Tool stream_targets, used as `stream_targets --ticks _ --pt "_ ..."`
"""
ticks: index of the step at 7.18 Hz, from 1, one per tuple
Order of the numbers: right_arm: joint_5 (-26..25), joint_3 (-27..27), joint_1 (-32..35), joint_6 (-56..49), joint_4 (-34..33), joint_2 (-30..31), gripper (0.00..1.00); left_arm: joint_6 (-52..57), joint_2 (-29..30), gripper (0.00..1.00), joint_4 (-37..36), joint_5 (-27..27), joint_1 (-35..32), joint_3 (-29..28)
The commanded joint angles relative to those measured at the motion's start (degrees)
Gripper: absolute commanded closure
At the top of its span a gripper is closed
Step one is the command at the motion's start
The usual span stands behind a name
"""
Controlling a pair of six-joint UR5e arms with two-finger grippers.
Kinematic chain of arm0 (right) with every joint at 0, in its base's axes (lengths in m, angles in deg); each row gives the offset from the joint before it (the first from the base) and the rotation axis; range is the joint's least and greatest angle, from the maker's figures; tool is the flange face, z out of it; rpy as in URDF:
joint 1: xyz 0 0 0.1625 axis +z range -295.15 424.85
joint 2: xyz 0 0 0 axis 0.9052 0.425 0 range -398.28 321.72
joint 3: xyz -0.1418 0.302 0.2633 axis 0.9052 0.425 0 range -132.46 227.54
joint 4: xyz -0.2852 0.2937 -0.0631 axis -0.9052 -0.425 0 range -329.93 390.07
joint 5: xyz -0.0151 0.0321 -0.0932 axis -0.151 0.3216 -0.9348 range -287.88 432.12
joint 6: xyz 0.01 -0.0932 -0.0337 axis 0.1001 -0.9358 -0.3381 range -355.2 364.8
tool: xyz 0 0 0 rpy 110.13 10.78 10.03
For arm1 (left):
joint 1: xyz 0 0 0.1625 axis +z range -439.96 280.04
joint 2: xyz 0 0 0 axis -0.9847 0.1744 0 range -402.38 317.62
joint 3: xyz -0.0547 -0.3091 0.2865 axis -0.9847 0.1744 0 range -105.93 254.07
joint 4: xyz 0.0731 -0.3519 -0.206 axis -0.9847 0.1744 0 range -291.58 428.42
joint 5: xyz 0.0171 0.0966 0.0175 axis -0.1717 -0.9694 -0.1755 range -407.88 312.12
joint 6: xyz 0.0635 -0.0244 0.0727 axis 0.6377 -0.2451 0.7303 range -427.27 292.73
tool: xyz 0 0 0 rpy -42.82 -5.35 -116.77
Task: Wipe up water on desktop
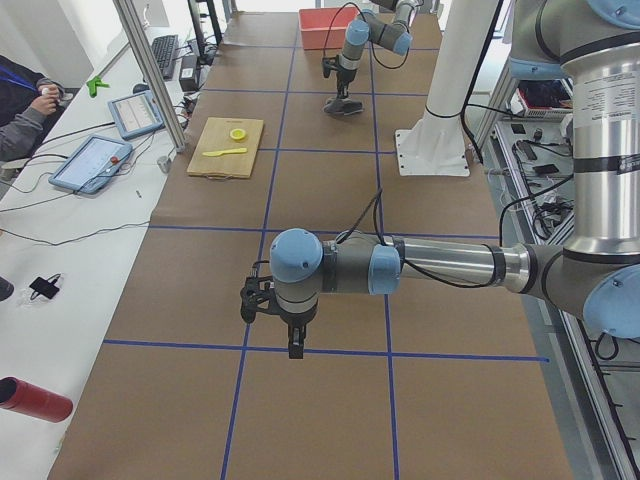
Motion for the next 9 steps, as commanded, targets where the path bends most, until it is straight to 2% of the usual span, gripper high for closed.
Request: stream_targets --ticks 1,3,6,7,9 --pt "-0.63 -2.82 0.52 -5.58 -0.57 9.06 1.00 0.00 0.00 0.01 -0.05 0.00 0.00 -0.01" --pt "-2.11 -6.35 1.84 -10.44 -0.39 19.88 1.00 0.09 0.00 0.01 0.03 0.09 0.00 -0.01" --pt "-5.19 -6.19 7.19 -20.36 0.74 31.93 1.00 0.09 -0.09 0.01 0.03 0.00 0.00 -0.01" --pt "-5.29 -5.58 9.65 -24.13 3.97 35.71 1.00 0.09 -0.09 0.01 0.03 0.00 0.00 0.08" --pt "-7.03 -1.81 15.35 -30.47 6.54 38.73 1.00 0.09 -0.09 0.01 0.03 0.00 0.00 0.08"
